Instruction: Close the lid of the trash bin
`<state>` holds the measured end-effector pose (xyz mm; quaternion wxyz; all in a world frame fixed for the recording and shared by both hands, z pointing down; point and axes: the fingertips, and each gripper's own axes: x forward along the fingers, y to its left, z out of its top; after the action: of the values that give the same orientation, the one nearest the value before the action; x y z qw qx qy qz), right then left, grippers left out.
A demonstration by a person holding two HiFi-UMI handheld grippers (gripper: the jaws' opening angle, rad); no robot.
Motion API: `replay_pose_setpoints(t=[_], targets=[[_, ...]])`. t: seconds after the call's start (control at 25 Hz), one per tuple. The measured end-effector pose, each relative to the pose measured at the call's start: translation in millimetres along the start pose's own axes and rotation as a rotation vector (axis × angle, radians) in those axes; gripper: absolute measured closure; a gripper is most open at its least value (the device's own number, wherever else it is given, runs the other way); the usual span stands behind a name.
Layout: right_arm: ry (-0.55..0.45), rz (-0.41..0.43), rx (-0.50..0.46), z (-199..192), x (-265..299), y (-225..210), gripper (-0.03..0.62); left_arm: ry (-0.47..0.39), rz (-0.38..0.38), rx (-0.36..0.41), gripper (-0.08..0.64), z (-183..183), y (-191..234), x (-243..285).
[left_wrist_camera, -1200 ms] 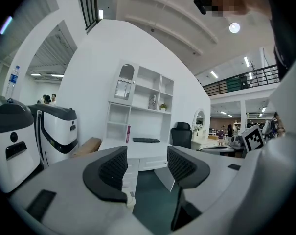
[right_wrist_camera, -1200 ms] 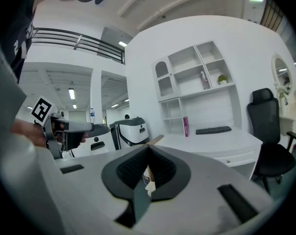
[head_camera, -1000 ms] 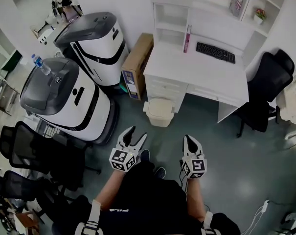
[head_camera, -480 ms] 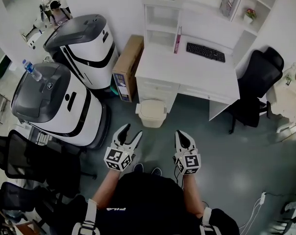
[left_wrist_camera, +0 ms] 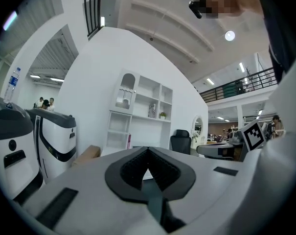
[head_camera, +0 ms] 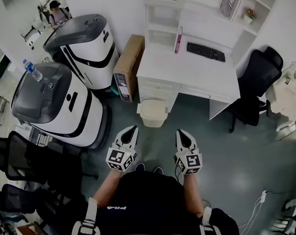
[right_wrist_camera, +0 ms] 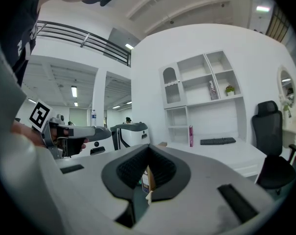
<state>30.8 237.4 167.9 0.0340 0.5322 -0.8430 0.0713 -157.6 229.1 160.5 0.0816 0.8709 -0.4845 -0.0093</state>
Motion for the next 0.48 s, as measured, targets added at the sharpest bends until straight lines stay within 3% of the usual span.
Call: replay_pose_setpoints(t=[0.16, 0.48], targets=[[0.004, 0.008, -0.006, -0.1, 1.9, 7.2, 0.588, 0.014, -0.036, 0.007, 0.557, -2.0, -2.1, -2.8], [0.024, -0.016, -0.118, -1.8, 1.0, 21.5, 0.591, 0.029, -0.076, -0.016, 0.557, -6.0, 1.8, -7.4]])
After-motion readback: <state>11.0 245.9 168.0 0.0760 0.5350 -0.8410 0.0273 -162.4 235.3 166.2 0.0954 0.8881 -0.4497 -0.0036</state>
